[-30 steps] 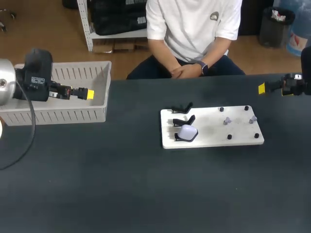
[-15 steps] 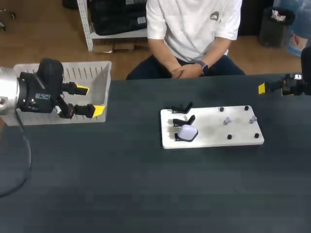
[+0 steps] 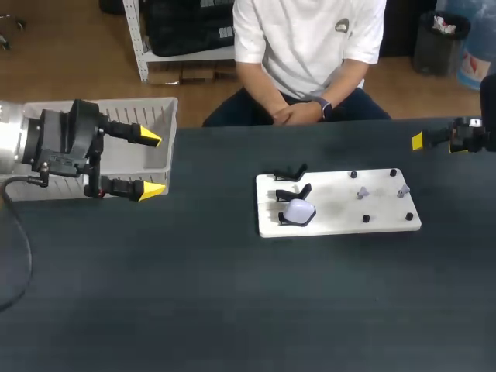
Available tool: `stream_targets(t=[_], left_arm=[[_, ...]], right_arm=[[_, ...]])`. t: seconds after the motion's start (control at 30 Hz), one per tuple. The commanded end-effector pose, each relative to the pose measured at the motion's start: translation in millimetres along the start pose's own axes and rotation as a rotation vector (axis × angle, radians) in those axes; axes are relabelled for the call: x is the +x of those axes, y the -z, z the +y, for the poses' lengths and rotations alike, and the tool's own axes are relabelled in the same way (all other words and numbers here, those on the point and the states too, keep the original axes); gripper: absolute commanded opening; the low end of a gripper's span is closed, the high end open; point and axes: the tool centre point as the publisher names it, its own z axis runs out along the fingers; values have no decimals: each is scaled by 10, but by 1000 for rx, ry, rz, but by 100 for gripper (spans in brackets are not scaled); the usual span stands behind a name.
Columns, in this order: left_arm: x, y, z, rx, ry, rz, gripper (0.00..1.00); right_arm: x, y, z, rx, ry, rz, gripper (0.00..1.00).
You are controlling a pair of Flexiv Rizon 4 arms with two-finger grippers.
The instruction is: Pick up each earbud case from the left stands, insert the matching earbuds, close the lid, and place the case in the box.
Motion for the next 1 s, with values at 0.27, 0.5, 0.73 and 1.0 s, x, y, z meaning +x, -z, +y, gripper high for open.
stream_targets(t=[0.27,0.5,0.73,1.0], left_arm=[[35,-25,54,45,-27,-166,100],[35,-25,54,45,-27,-166,100],[46,-144,-63,68,26,-143,100],[55,-591,-152,89,92,-76,100]], right_arm=[[-3,-8,-11,-4,1,1,100],[-3,-8,-11,-4,1,1,100],[-3,-8,-11,-4,1,1,100],[-3,-8,-11,-4,1,1,100]])
